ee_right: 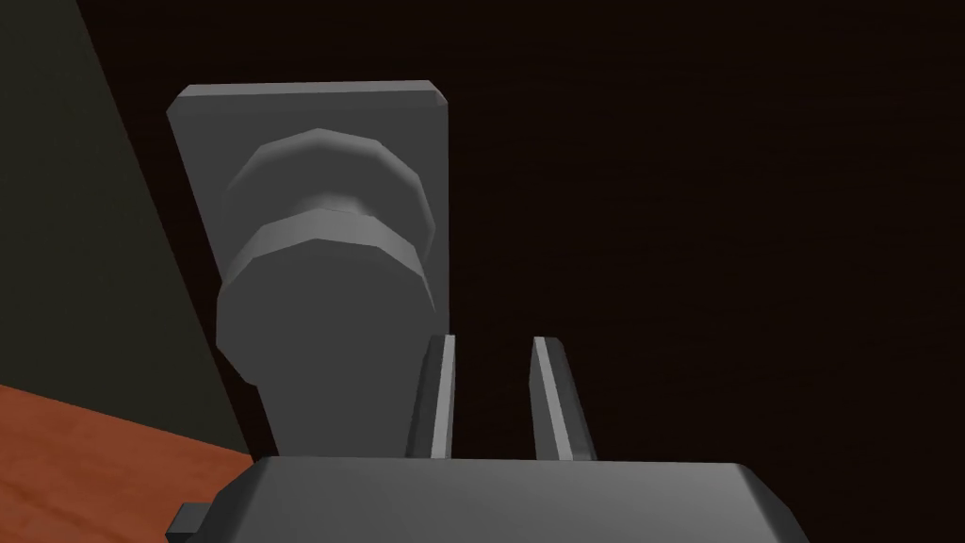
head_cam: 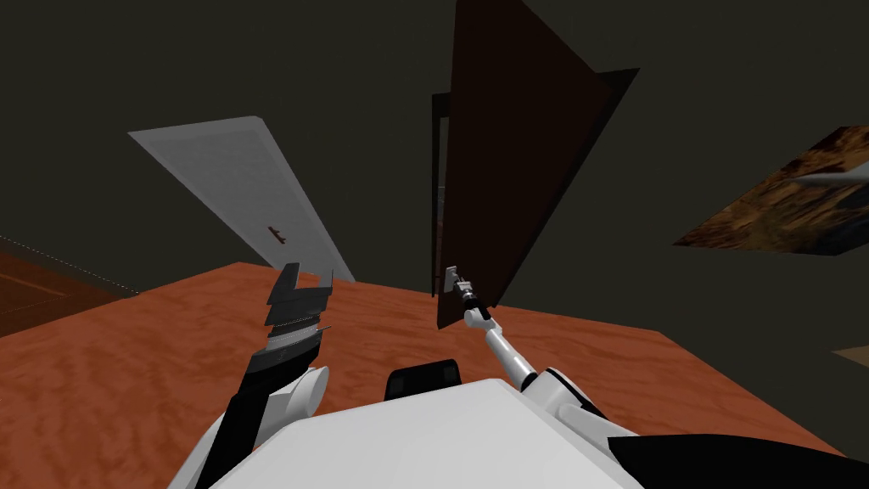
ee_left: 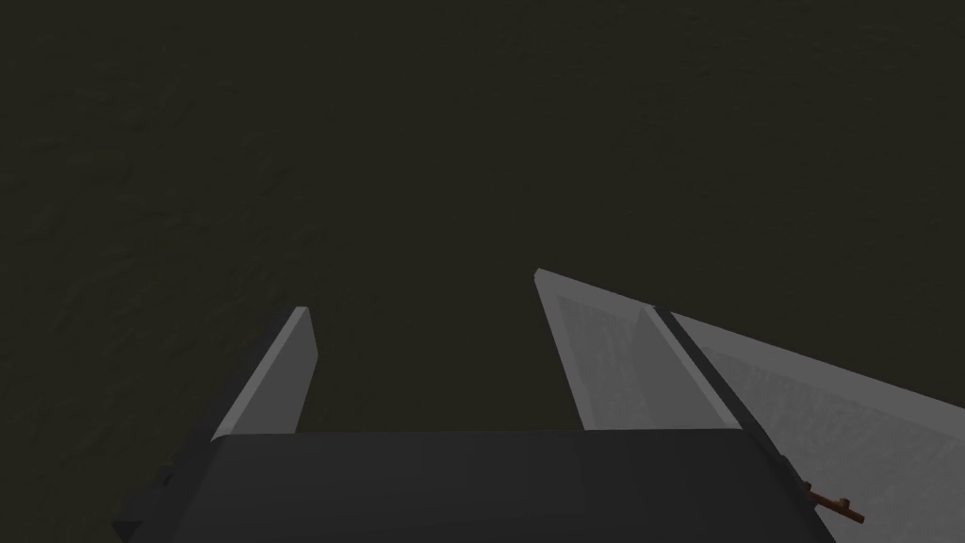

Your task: Pull the door open

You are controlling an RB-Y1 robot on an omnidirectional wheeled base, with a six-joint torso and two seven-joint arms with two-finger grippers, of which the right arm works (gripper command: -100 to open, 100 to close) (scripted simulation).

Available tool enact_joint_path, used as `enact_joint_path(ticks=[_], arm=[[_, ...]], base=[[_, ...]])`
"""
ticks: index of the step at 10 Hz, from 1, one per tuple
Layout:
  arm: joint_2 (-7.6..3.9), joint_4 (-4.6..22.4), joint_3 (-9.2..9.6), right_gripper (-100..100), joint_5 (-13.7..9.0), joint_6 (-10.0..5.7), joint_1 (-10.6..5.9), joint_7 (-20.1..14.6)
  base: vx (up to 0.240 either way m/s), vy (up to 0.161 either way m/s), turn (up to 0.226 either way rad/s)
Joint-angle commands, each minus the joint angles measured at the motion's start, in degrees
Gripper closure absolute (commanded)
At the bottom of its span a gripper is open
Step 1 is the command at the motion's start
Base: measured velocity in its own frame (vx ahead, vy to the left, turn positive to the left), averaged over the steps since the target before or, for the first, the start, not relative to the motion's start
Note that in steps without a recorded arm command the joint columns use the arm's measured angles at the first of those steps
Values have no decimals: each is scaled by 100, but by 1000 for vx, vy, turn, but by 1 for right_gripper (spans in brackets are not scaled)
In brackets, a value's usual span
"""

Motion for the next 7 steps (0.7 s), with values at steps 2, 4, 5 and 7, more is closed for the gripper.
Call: enact_joint_path(ticks=[2, 4, 5, 7], arm=[[132, -249, 189, -100, 35, -3, 71, 34], [125, -311, 300, -100, 47, -54, 102, -11], [122, -335, 343, -100, 52, -73, 114, -28], [122, -335, 343, -100, 52, -73, 114, -28]], base=[[-71, -55, 57], [-93, -96, 57], [-94, -61, 39], [-41, -27, 0]])
